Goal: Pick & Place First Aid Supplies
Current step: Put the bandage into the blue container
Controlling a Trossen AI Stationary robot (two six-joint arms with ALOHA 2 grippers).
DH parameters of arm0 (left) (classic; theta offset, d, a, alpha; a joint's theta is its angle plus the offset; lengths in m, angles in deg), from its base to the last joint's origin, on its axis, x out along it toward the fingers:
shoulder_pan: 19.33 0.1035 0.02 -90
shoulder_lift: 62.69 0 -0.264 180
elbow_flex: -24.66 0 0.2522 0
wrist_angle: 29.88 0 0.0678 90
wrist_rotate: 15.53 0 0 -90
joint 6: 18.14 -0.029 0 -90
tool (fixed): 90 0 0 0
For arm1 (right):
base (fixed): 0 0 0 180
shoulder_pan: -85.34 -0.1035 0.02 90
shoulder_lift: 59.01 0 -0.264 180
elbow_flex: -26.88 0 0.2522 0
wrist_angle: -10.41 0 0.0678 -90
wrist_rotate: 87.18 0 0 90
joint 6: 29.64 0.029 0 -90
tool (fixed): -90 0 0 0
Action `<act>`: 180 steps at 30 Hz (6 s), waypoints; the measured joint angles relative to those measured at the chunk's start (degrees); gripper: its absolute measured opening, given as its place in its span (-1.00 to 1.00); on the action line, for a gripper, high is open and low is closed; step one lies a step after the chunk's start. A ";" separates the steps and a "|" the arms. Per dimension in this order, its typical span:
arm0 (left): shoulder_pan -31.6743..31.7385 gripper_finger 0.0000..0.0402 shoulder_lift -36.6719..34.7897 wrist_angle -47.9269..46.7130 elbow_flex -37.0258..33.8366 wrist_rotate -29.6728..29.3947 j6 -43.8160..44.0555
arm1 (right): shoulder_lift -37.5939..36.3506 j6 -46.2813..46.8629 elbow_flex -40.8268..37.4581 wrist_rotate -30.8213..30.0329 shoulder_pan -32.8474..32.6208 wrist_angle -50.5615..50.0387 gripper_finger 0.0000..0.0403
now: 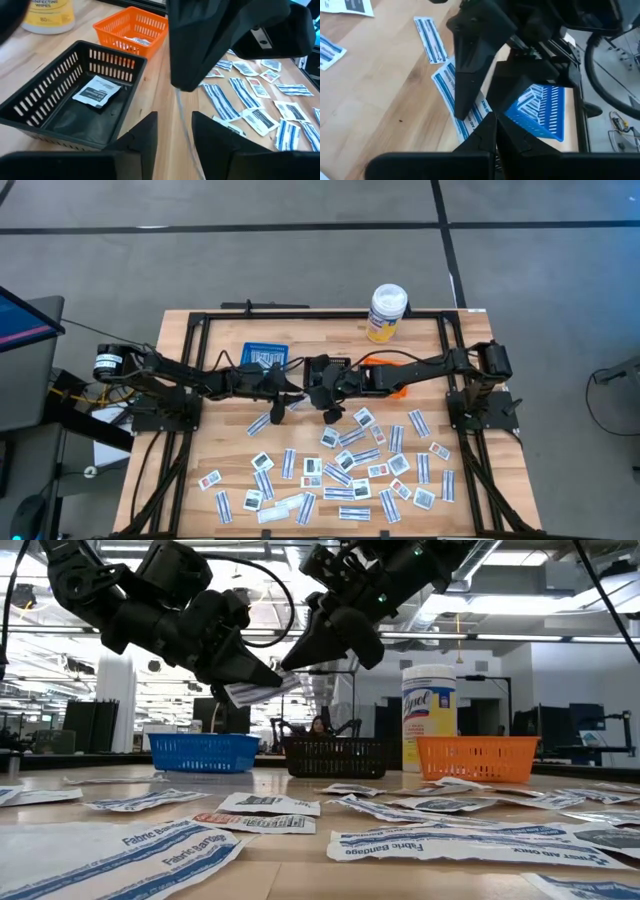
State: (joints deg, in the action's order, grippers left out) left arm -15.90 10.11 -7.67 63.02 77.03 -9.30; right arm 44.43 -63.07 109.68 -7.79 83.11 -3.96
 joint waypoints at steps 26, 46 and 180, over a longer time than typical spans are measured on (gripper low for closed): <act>1.84 -0.96 -8.82 -14.03 0.04 -24.94 -0.93 | 0.00 9.51 0.02 -5.09 3.18 -1.63 -0.64; 18.11 -0.93 -21.60 -23.92 -8.11 -30.59 19.80 | 0.00 15.50 0.02 -4.24 3.13 -3.44 -0.62; 2.03 -0.39 -23.26 -38.49 -11.42 -24.64 18.24 | -0.07 23.83 0.02 -2.47 2.59 -6.17 -0.62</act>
State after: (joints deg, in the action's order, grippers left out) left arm -13.88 -13.15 -46.15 51.61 52.39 8.94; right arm 44.37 -39.24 109.70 -10.26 85.70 -10.13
